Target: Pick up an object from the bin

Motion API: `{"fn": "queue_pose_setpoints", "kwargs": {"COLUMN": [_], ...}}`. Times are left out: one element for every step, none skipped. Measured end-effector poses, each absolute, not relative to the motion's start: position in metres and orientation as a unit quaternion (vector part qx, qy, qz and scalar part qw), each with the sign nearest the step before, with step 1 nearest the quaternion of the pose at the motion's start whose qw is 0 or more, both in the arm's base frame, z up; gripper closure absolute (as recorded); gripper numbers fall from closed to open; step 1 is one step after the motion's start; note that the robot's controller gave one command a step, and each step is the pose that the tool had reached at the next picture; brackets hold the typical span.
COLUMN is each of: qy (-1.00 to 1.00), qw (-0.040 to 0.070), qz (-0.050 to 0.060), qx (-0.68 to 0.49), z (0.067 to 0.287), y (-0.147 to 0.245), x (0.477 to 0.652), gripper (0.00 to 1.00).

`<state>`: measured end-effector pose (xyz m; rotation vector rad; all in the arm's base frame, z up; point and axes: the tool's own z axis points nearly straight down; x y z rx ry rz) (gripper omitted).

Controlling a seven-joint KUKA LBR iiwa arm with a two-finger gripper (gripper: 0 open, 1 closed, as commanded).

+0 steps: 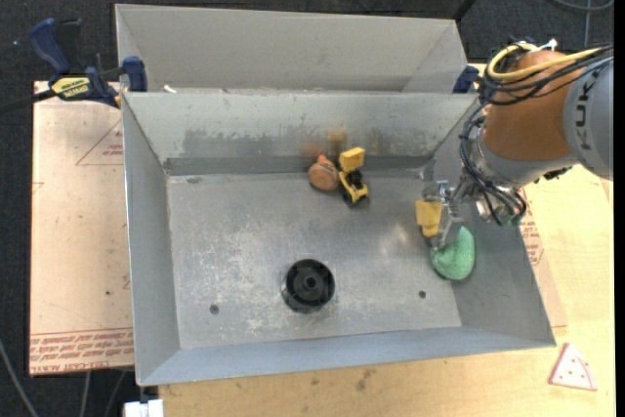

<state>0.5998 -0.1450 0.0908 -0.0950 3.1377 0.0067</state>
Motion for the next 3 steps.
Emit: {"fn": "queue_pose_setpoints", "kwargs": {"qy": [1.0, 1.0, 1.0], "qw": [0.0, 0.002, 0.004], "qz": [0.001, 0.001, 0.0], "qx": [-0.03, -0.03, -0.03], "z": [0.102, 0.115, 0.119], "y": [-0.145, -0.146, -0.146], "x": [0.599, 0.6, 0.601], "gripper": [1.0, 1.0, 1.0]}}
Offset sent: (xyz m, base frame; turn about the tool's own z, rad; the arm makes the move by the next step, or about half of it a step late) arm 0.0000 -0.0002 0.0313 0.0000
